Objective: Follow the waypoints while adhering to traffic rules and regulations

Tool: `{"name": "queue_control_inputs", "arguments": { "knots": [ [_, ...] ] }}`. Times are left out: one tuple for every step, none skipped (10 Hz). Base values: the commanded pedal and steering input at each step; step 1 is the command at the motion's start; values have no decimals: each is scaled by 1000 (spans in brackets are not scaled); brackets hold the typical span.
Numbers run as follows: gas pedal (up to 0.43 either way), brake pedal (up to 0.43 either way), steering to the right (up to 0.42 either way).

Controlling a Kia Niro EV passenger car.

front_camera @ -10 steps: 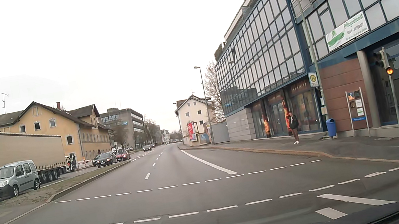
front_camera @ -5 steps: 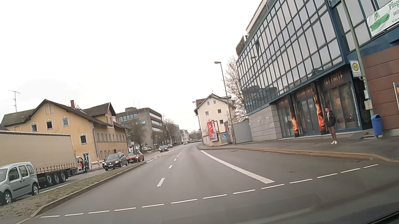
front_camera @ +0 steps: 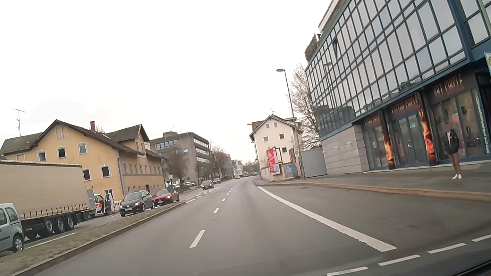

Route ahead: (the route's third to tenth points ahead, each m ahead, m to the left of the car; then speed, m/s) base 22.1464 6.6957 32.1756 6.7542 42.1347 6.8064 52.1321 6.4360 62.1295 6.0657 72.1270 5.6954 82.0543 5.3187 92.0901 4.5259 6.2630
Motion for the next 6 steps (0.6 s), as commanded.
{"name": "queue_control_inputs", "arguments": {
  "knots": [
    [358,0,-26],
    [370,0,-20],
    [370,0,-18],
    [370,0,-18],
    [370,0,-15],
    [370,0,-14]
  ]
}}
